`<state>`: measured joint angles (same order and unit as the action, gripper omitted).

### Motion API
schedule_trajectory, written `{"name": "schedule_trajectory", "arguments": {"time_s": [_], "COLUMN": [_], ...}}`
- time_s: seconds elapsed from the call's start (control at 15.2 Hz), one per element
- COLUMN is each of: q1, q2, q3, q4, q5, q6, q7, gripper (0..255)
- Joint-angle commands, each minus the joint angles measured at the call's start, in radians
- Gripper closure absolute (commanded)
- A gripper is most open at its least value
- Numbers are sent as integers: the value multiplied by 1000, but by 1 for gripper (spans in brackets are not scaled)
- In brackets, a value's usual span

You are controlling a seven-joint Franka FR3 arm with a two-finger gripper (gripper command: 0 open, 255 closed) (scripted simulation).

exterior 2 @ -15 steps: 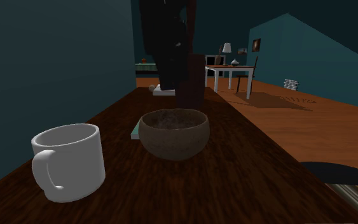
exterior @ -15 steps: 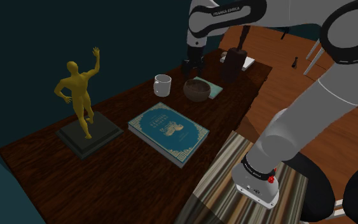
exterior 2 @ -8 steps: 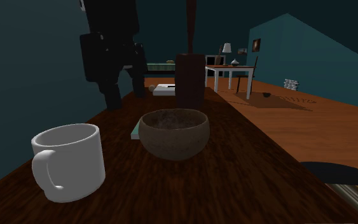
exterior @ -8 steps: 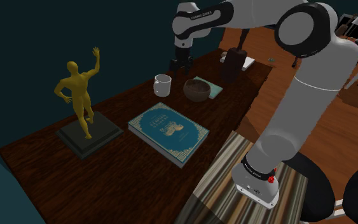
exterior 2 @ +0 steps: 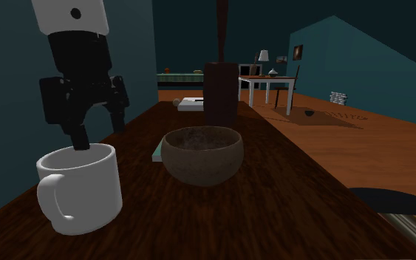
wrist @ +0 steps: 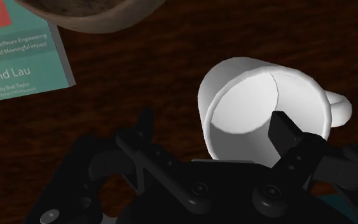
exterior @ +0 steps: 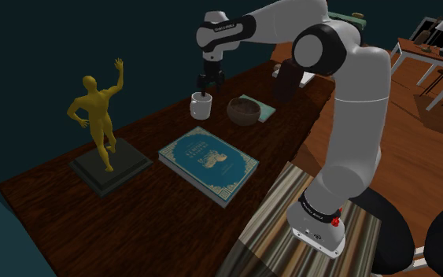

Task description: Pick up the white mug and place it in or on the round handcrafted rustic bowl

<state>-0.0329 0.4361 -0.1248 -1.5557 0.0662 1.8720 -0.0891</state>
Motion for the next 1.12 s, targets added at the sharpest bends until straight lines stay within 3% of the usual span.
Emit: {"name": "schedule_trajectory", "arguments": {"time_s": [0.0,0.46,0.92,0.99,1.06], "q1": [-3,-2,-2,-2,-2], "q2": [35,50,50,50,50], "q3": [2,4,4,4,4], "q4": [34,-32,-31,-31,-31], "q5": [5,8,8,8,8], "q6": [1,82,82,82,82], "q7": [-4,-6,-6,-6,-6], "gripper": [0,0,0,255,255]}}
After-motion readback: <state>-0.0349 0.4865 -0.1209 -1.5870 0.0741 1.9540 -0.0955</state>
